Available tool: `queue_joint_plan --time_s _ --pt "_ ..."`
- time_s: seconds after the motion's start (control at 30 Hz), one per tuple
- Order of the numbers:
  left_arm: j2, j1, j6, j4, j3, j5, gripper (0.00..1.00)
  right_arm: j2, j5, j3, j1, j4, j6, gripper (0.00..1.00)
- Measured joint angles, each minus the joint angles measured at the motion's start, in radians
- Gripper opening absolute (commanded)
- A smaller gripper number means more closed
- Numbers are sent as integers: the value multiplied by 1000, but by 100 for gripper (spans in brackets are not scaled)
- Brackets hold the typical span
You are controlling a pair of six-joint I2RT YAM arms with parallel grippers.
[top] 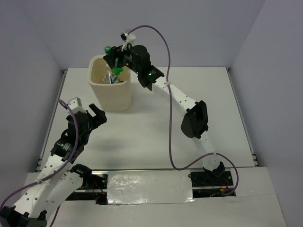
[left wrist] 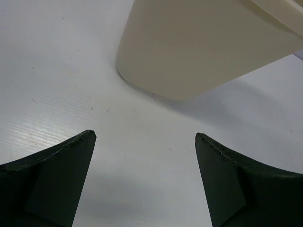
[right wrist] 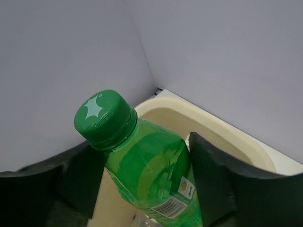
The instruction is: Put the plastic bottles in the bin
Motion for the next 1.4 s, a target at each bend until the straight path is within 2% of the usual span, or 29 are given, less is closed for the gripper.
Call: queue_joint_plan --time_s 0.17,0.4,0.6,0.77,0.93,1.07,1.23,1.4 --pt "0 0 0 -1 0 0 99 42 34 18 7 -23 -30 100" --pt "-3 0 -2 -4 0 -1 99 32 67 18 7 -34 -66 100" --pt "-10 0 -20 -26 0 -30 99 -6 71 18 7 -106 -100 100" --pt "-6 0 -24 -56 16 -66 99 -166 85 -83 0 -170 -112 100" --pt "22 18 -24 -93 92 -105 99 -473 100 -351 -51 -191 -64 100" --pt "42 94 -21 -106 140 -89 99 -765 156 -705 -177 -126 0 100" --pt "127 277 -17 -97 158 37 99 -992 243 -1123 -324 -113 96 100" --pt "218 468 -19 -90 123 180 99 -1112 416 -1440 -343 -159 140 100"
